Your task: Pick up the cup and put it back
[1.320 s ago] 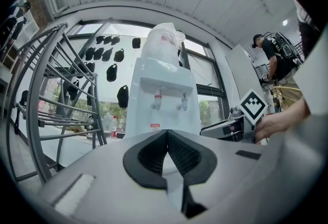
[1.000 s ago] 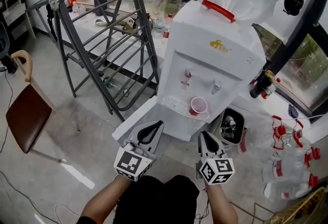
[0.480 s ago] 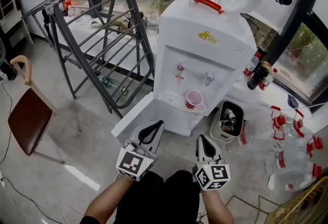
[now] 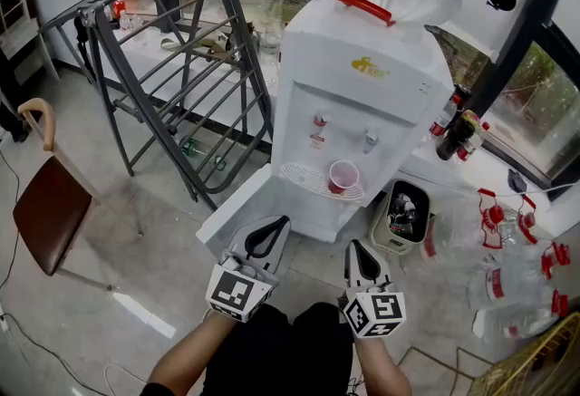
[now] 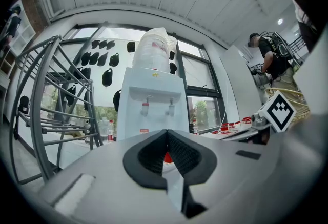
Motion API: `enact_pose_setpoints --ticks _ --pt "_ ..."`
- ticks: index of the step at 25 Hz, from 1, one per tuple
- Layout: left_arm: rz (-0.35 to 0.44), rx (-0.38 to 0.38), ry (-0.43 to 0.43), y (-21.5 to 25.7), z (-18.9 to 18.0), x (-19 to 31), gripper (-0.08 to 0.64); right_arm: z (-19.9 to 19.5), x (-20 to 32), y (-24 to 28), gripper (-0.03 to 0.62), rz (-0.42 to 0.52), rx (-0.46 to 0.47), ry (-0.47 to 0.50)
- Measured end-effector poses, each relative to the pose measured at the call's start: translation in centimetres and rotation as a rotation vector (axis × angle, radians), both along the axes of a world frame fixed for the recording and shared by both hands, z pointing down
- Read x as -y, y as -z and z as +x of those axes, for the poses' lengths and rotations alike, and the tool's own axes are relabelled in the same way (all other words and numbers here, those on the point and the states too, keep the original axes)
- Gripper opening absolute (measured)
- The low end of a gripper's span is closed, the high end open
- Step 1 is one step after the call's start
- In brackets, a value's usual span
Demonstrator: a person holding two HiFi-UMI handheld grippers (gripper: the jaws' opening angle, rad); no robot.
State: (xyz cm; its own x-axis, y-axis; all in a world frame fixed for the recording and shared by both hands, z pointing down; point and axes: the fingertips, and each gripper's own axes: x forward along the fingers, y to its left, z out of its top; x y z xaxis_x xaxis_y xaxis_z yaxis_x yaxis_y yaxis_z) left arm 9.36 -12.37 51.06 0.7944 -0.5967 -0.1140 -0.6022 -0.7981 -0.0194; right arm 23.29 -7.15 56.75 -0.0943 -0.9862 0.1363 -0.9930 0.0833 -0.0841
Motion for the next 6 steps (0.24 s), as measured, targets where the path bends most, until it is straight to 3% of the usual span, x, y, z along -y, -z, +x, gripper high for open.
enact_pose_setpoints --ticks 6 --pt "-0.010 -0.017 0.004 -0.27 -0.30 0.03 0.006 -0.30 0.11 -0.18 -0.006 -0.002 -0.001 0.017"
